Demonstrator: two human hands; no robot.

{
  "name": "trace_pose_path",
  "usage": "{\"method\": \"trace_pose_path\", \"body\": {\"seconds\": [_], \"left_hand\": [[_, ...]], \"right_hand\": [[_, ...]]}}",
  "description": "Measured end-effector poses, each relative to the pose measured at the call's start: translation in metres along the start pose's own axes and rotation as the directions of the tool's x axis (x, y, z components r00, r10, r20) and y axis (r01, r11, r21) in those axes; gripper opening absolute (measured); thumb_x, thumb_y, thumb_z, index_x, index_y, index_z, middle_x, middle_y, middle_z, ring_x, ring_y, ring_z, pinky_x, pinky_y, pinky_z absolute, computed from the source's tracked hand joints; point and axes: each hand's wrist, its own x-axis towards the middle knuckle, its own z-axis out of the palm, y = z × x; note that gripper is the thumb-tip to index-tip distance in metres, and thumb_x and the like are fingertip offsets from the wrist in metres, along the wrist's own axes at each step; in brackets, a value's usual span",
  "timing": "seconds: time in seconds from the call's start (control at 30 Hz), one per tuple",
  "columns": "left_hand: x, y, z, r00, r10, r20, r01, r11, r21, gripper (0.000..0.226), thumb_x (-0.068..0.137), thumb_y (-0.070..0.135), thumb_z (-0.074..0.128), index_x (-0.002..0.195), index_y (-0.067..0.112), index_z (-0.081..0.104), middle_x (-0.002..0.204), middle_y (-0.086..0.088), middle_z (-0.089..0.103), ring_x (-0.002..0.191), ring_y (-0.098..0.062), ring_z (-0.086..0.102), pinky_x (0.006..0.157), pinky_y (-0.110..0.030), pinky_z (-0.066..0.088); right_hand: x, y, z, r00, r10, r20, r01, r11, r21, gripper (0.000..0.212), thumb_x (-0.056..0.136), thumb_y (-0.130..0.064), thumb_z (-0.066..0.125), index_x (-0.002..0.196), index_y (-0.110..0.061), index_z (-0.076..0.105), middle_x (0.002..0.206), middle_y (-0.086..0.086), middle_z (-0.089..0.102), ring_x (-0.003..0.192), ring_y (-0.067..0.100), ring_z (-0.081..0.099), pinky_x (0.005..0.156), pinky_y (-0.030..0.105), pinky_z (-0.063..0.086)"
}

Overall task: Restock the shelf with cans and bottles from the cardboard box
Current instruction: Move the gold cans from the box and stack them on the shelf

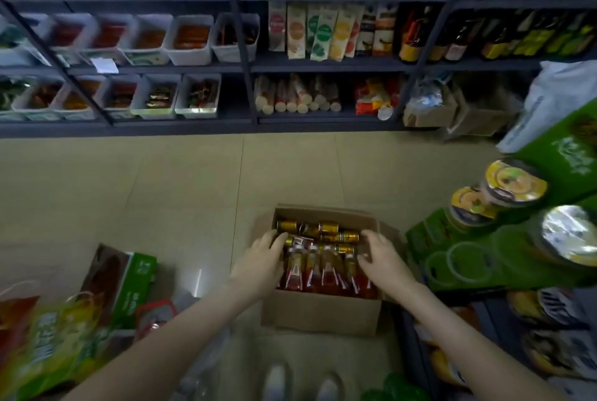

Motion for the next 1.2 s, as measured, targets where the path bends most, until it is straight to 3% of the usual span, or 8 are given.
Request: {"method": "trace_pose_path", "body": {"seconds": [0.2, 0.37, 0.5, 0.63, 0.83, 0.97, 1.07, 1.2], "left_hand": [[0.094, -0.076, 0.048, 0.989, -0.049, 0.143, 0.040, 0.997, 0.063, 0.066, 0.095, 0.023, 0.048, 0.151, 0.015, 0.015, 0.154, -0.009, 0.023, 0.134, -0.027, 0.035, 0.108, -0.034, 0.032], [0.194, -0.129, 0.094, 0.967, -0.011, 0.255, -0.040, 0.980, 0.195, 0.082, 0.090, 0.017, 0.056, 0.152, 0.015, 0.002, 0.157, -0.011, 0.015, 0.139, -0.027, 0.028, 0.114, -0.036, 0.027], [0.263, -0.153, 0.149, 0.949, -0.035, 0.313, -0.061, 0.955, 0.290, 0.089, 0.088, 0.015, 0.061, 0.152, 0.017, -0.002, 0.159, -0.011, 0.007, 0.144, -0.028, 0.017, 0.117, -0.039, 0.020], [0.337, -0.175, 0.217, 0.925, -0.001, 0.380, -0.150, 0.918, 0.367, 0.086, 0.091, 0.015, 0.056, 0.152, 0.016, -0.005, 0.160, -0.013, -0.004, 0.146, -0.030, 0.006, 0.118, -0.042, 0.017], [0.450, -0.208, 0.336, 0.932, -0.049, 0.359, -0.156, 0.840, 0.520, 0.088, 0.091, 0.015, 0.058, 0.151, 0.008, -0.007, 0.159, -0.017, -0.003, 0.147, -0.032, 0.001, 0.119, -0.042, 0.006], [0.488, -0.226, 0.400, 0.947, -0.080, 0.310, -0.118, 0.813, 0.570, 0.080, 0.096, 0.016, 0.048, 0.150, 0.005, -0.010, 0.160, -0.015, -0.004, 0.147, -0.030, -0.002, 0.120, -0.044, 0.001], [0.501, -0.230, 0.425, 0.964, -0.106, 0.246, -0.057, 0.816, 0.575, 0.072, 0.097, 0.015, 0.043, 0.149, 0.001, -0.005, 0.156, -0.018, 0.009, 0.145, -0.033, 0.011, 0.117, -0.043, 0.014], [0.515, -0.230, 0.432, 0.992, -0.041, 0.118, -0.038, 0.797, 0.602, 0.057, 0.094, 0.015, 0.046, 0.142, 0.001, 0.020, 0.131, -0.016, 0.035, 0.120, -0.030, 0.039, 0.101, -0.042, 0.036]], "right_hand": [[0.090, 0.034, 0.073, 0.987, 0.112, 0.116, -0.112, 0.994, -0.009, 0.053, 0.094, -0.024, 0.056, 0.143, -0.022, 0.034, 0.143, 0.000, 0.042, 0.132, 0.016, 0.041, 0.106, 0.039, 0.042], [0.168, 0.062, 0.128, 0.950, 0.264, 0.168, -0.269, 0.963, 0.007, 0.055, 0.094, -0.028, 0.056, 0.144, -0.026, 0.034, 0.139, -0.003, 0.045, 0.128, 0.012, 0.045, 0.105, 0.037, 0.043], [0.236, 0.088, 0.168, 0.913, 0.369, 0.173, -0.368, 0.929, -0.037, 0.055, 0.094, -0.025, 0.054, 0.144, -0.026, 0.032, 0.142, -0.004, 0.043, 0.133, 0.014, 0.039, 0.112, 0.040, 0.035], [0.307, 0.124, 0.217, 0.915, 0.359, 0.182, -0.363, 0.932, -0.010, 0.064, 0.093, -0.021, 0.057, 0.148, -0.022, 0.025, 0.151, 0.000, 0.032, 0.140, 0.016, 0.027, 0.115, 0.035, 0.025], [0.436, 0.196, 0.314, 0.979, 0.193, 0.066, -0.191, 0.981, -0.032, 0.069, 0.092, -0.015, 0.058, 0.151, -0.016, 0.021, 0.157, 0.000, 0.018, 0.144, 0.015, 0.015, 0.111, 0.021, 0.014], [0.493, 0.224, 0.360, 0.990, 0.126, 0.069, -0.114, 0.982, -0.152, 0.073, 0.092, -0.017, 0.058, 0.152, -0.018, 0.016, 0.159, 0.002, 0.012, 0.147, 0.018, 0.006, 0.118, 0.032, 0.008], [0.510, 0.239, 0.385, 0.989, 0.133, 0.056, -0.112, 0.951, -0.289, 0.079, 0.089, -0.020, 0.062, 0.151, -0.016, 0.014, 0.156, 0.008, 0.016, 0.145, 0.024, 0.009, 0.119, 0.038, 0.009], [0.516, 0.251, 0.401, 0.998, 0.069, -0.007, -0.063, 0.859, -0.507, 0.083, 0.081, -0.015, 0.069, 0.149, -0.014, 0.021, 0.148, 0.011, 0.028, 0.138, 0.029, 0.024, 0.113, 0.045, 0.020]]}}
